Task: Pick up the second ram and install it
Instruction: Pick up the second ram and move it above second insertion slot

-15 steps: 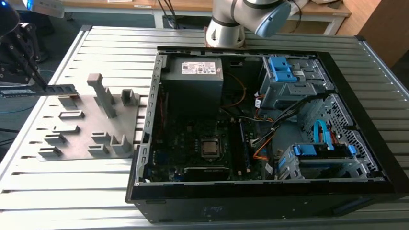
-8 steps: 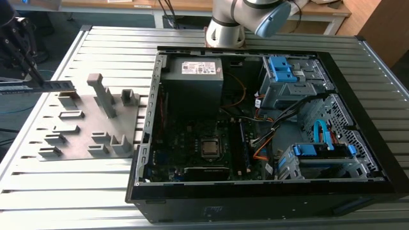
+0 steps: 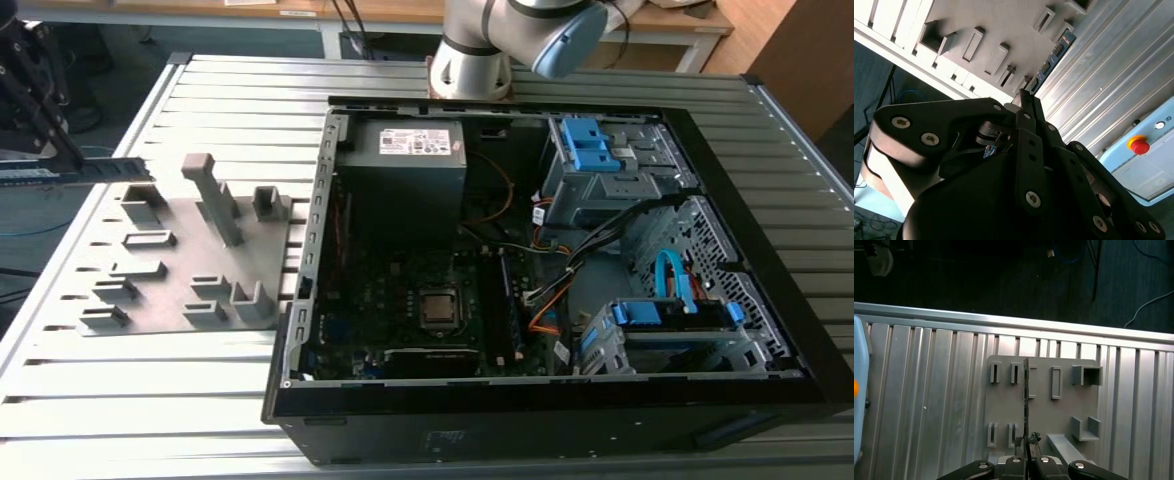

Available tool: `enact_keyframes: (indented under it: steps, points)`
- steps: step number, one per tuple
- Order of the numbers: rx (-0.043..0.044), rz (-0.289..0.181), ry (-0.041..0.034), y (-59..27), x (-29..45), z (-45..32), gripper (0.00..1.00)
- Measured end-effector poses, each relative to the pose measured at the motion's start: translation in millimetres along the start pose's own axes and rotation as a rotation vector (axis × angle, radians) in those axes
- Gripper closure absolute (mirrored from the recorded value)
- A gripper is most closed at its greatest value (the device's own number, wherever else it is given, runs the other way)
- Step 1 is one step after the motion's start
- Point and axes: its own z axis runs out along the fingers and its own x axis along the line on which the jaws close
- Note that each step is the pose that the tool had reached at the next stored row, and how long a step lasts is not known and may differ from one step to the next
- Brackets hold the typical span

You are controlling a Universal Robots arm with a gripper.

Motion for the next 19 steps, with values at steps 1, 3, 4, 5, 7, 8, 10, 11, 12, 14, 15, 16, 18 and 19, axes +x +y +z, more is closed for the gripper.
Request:
enact_keyframes:
  steps: [1, 3, 4, 5, 7, 8, 10, 11, 12, 14, 15, 16, 18, 19]
  points:
    - [0.0000, 0.000, 0.0000, 0.1, -0.1, -1.7, 0.87]
    - [0.0001, 0.000, 0.0000, 0.2, -0.2, -4.8, 0.87]
    - [0.0000, 0.000, -0.0001, 0.3, -0.3, -6.3, 0.87]
    - [0.0000, -0.001, 0.0000, 0.3, -0.4, -7.7, 0.87]
    - [0.0000, -0.001, 0.0000, 0.5, -0.5, -10.6, 0.87]
    - [0.0000, -0.001, 0.0000, 0.5, -0.6, -12.0, 0.87]
    - [0.0000, -0.001, 0.0000, 0.7, -0.7, -14.8, 0.87]
    - [0.0000, -0.001, 0.0000, 0.8, -0.8, -16.2, 0.87]
    - [0.0000, -0.001, 0.0000, 0.8, -0.9, -17.6, 0.87]
    - [0.0000, -0.002, 0.0000, 0.9, -1.1, -20.7, 0.87]
    - [-0.0001, -0.002, 0.0000, 1.0, -1.1, -22.5, 0.87]
    - [0.0000, -0.002, 0.0000, 1.1, -1.2, -24.1, 0.87]
    - [-0.0001, -0.002, 0.0001, 1.2, -1.4, -27.4, 0.87]
    - [-0.0001, -0.002, 0.0001, 1.3, -1.5, -29.0, 0.87]
